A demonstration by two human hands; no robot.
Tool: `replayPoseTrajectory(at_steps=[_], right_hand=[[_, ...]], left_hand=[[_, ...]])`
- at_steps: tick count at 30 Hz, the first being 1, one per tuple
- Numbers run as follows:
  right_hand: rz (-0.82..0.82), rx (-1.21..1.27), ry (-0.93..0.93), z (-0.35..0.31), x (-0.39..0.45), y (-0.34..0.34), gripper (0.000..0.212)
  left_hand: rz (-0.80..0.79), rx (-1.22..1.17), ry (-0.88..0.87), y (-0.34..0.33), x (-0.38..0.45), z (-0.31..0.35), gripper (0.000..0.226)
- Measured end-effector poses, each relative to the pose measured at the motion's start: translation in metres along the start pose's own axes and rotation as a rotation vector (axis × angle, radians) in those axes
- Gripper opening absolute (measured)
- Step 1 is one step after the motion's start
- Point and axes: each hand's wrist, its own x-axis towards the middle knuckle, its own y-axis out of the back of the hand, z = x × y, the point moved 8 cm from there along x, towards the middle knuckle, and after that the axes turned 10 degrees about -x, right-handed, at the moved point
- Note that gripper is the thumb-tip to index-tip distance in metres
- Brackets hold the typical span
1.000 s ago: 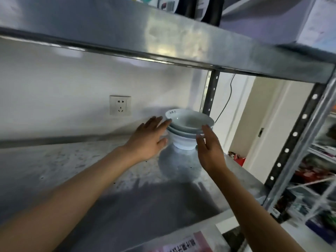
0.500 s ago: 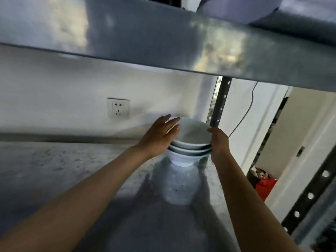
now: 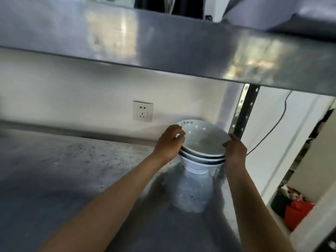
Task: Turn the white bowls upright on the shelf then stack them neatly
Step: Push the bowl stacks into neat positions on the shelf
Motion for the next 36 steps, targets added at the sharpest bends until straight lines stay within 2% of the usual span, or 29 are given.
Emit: replayPoseTrajectory(at_steps=[5,9,14,19,22,24,27,31,36], right_hand=[[-0.066,-0.054,-0.007,-0.004,-0.046,-0.050,0.054],[-0.125,-0.122,0.068,-0.011,-0.088,-0.104,0.048],[-0.233,-0.186,0.056,-0.001,-0.120,-0.192,0.049],[-0.358,-0.263,0.077,0.008,-0.161,-0.292,0.054],[-0.419,-0.297,0.112,0.009,-0.198,-0.349,0.044],[-0.459,-0.277,0.129,0.004,-0.230,-0.384,0.037],[-0.464,-0.270,0.143,0.000,-0.263,-0.430,0.042],[-0.471,-0.234,0.105,0.005,-0.303,-0.485,0.049],[-0.457,-0.271,0.118,-0.001,-0.346,-0.534,0.051]], left_hand=[[0.014,-0.003,-0.009,0.064,-0.013,-0.006,0.020],[0.006,-0.040,0.062,0.136,-0.024,-0.018,0.019],[0.075,-0.031,0.062,0.231,-0.049,-0.028,0.017],[0.128,0.097,0.021,0.333,-0.067,-0.039,0.017],[0.191,0.151,0.026,0.395,-0.083,-0.046,0.017],[0.252,0.208,0.009,0.437,-0.097,-0.046,0.030],[0.311,0.329,0.009,0.491,-0.112,-0.045,0.040],[0.409,0.382,0.014,0.555,-0.125,-0.046,0.025],[0.557,0.369,0.019,0.620,-0.137,-0.055,0.028]])
